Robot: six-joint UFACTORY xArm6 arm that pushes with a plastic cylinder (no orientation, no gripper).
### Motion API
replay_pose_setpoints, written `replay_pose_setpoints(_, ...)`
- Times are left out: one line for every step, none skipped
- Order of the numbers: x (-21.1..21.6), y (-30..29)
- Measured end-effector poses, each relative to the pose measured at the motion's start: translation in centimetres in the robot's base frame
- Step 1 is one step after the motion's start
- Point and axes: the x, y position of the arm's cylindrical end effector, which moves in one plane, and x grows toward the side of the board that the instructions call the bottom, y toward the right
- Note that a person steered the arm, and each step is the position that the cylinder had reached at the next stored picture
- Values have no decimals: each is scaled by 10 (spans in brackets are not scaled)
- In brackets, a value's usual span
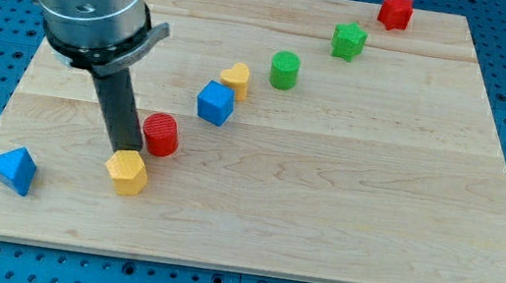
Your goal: Push the red circle to the right side of the yellow hexagon
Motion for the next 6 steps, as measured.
replay_pose_setpoints(-9,19)
replay_pose_setpoints(-22,20)
replay_pose_setpoints(-40,19)
replay_pose_setpoints(-59,38)
replay_pose_setpoints(-34,94)
replay_pose_setpoints(-11,124)
